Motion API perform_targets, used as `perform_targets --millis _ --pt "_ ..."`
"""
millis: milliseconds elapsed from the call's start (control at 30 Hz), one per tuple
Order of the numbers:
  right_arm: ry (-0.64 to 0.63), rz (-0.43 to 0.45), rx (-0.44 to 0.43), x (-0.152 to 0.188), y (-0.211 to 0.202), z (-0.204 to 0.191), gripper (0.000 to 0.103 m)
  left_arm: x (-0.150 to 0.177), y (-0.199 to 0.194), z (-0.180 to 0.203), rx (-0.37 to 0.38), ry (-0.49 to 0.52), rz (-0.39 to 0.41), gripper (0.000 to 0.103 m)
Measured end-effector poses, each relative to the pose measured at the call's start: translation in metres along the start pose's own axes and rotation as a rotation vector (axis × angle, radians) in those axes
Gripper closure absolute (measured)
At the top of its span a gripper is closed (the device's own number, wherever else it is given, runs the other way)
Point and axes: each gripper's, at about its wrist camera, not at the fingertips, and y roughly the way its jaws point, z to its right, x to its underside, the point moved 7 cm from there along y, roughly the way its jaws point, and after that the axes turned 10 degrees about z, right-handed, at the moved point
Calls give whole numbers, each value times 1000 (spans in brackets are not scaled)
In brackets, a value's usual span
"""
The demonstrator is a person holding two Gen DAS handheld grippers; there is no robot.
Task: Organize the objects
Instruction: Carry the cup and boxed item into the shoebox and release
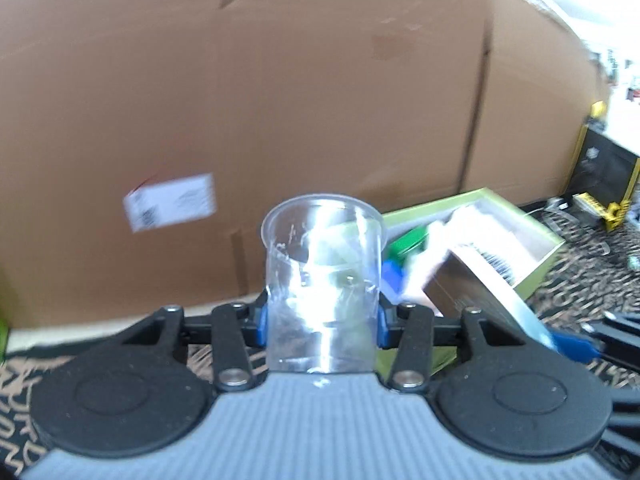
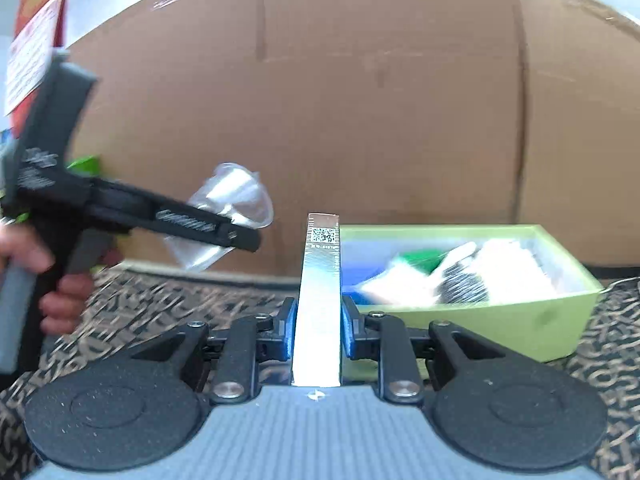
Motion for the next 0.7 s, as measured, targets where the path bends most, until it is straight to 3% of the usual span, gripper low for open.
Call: perform_targets --millis 233,500,667,700 --pt "-5 47 139 -24 27 62 77 -21 33 50 58 -4 11 57" --pt "-205 100 258 -27 73 107 77 -24 74 77 55 -22 25 55" --pt "-304 43 229 1 92 101 77 -10 101 83 41 -12 1 52" --pt "-305 33 212 7 92 98 77 -5 105 82 41 -12 -8 46"
